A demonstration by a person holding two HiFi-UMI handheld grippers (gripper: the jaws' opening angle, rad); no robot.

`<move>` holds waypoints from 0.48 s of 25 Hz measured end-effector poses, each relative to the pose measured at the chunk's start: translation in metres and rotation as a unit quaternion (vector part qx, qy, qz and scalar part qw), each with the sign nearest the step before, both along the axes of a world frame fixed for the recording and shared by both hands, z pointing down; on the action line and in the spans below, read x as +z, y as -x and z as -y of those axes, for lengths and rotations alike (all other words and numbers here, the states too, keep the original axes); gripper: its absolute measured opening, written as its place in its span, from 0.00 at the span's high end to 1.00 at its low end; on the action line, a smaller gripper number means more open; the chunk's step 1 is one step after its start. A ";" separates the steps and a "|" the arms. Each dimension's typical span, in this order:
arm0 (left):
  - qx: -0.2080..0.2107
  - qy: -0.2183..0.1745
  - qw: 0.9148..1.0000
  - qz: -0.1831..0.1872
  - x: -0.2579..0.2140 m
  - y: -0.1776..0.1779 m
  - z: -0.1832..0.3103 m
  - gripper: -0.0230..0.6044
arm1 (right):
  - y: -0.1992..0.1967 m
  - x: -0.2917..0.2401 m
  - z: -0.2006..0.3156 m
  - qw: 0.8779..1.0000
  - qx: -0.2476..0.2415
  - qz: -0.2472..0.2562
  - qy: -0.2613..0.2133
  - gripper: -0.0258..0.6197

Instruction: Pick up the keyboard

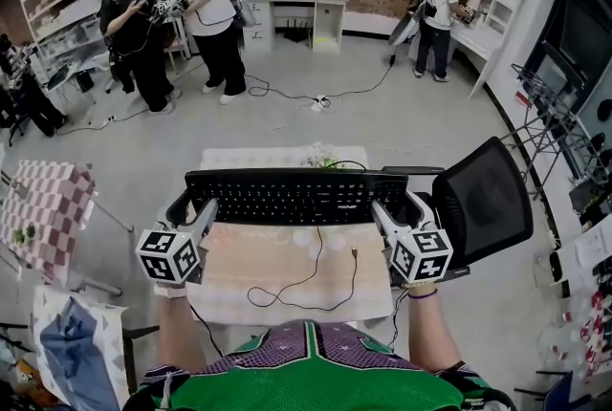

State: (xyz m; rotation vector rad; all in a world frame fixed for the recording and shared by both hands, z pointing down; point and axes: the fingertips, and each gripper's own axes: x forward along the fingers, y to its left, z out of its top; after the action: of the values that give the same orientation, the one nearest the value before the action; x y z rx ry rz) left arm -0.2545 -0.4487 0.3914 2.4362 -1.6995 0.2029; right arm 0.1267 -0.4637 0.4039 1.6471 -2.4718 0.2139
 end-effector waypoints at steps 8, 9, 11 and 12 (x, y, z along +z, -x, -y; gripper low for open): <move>-0.002 -0.045 0.999 -0.003 -0.038 -0.001 -0.005 0.55 | -0.001 -0.040 -0.006 0.999 0.005 -0.002 -0.042 0.53; -0.001 -0.049 0.999 -0.003 -0.043 -0.002 -0.006 0.55 | -0.002 -0.044 -0.007 0.999 0.005 -0.001 -0.046 0.53; 0.001 -0.056 0.998 -0.003 -0.050 -0.003 -0.005 0.55 | -0.003 -0.051 -0.008 0.999 0.007 0.000 -0.052 0.53; 0.002 -0.059 0.998 -0.004 -0.053 -0.003 -0.005 0.55 | -0.003 -0.054 -0.007 0.999 0.007 0.000 -0.054 0.53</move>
State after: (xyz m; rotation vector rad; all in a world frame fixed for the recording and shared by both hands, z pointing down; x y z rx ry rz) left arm -0.2516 -0.4434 0.3388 2.5202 -1.7513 0.0965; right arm 0.1297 -0.4562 0.3497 1.7058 -2.5137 0.0851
